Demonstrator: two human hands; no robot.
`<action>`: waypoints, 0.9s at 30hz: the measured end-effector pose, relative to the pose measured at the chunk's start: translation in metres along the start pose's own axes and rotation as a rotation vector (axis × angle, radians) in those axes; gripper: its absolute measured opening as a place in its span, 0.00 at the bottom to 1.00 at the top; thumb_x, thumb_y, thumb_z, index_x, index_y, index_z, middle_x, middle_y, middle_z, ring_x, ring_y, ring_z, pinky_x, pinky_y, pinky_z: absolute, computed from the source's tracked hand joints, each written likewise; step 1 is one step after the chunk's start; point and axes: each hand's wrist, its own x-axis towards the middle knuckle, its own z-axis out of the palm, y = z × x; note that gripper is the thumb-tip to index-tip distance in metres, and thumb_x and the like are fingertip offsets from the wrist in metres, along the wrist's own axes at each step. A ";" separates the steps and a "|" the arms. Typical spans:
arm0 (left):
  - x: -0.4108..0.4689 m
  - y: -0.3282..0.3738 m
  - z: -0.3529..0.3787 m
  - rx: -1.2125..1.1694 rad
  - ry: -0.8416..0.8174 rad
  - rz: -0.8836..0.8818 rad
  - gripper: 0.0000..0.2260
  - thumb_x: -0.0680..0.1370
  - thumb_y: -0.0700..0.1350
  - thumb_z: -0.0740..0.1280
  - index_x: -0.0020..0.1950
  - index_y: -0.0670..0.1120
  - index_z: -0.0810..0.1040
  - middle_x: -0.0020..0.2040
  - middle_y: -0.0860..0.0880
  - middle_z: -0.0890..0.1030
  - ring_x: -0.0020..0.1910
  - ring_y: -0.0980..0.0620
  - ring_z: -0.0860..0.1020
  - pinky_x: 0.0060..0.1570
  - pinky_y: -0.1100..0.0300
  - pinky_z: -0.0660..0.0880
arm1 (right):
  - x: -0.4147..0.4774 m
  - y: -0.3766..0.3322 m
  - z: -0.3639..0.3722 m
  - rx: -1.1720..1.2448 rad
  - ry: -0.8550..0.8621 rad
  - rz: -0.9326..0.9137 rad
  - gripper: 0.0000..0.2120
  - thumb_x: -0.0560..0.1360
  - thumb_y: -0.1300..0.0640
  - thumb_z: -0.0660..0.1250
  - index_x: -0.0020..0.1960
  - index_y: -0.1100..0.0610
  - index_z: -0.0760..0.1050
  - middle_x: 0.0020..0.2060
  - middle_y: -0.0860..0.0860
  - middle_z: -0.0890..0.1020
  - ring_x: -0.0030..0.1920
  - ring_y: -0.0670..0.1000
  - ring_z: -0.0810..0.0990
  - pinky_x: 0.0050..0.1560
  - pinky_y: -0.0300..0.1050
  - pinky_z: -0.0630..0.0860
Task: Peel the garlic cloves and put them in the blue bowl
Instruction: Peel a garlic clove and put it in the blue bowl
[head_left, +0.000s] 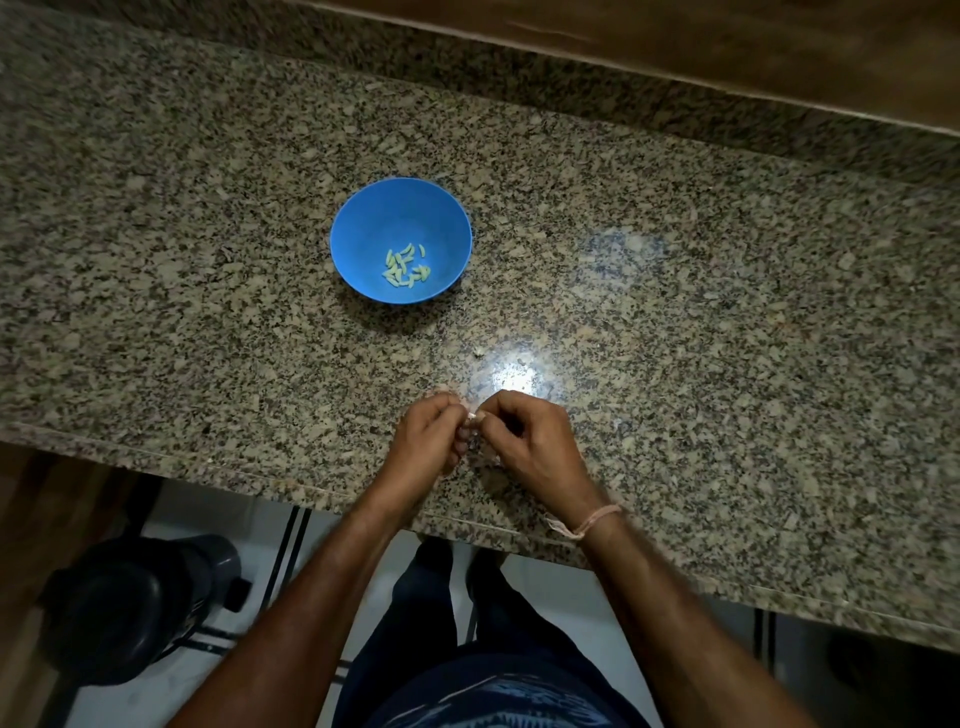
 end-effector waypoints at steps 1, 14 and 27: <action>0.000 -0.001 0.000 -0.019 -0.008 -0.014 0.12 0.86 0.46 0.61 0.44 0.47 0.77 0.36 0.53 0.76 0.36 0.54 0.73 0.34 0.60 0.68 | 0.000 0.000 0.001 -0.053 0.014 -0.045 0.07 0.81 0.57 0.69 0.45 0.56 0.82 0.34 0.51 0.82 0.33 0.48 0.79 0.34 0.38 0.74; 0.003 -0.004 0.007 0.086 0.013 -0.077 0.13 0.87 0.52 0.57 0.54 0.48 0.78 0.43 0.51 0.76 0.39 0.56 0.73 0.36 0.59 0.69 | -0.002 -0.008 0.010 0.041 0.078 0.067 0.08 0.81 0.60 0.68 0.43 0.57 0.79 0.34 0.47 0.79 0.32 0.40 0.74 0.34 0.31 0.71; 0.007 0.008 0.007 -0.172 -0.040 -0.254 0.14 0.86 0.47 0.57 0.43 0.46 0.73 0.34 0.51 0.70 0.30 0.55 0.68 0.32 0.59 0.64 | 0.005 -0.005 0.008 -0.224 0.091 -0.067 0.07 0.81 0.58 0.69 0.44 0.56 0.78 0.37 0.47 0.79 0.36 0.43 0.76 0.37 0.32 0.71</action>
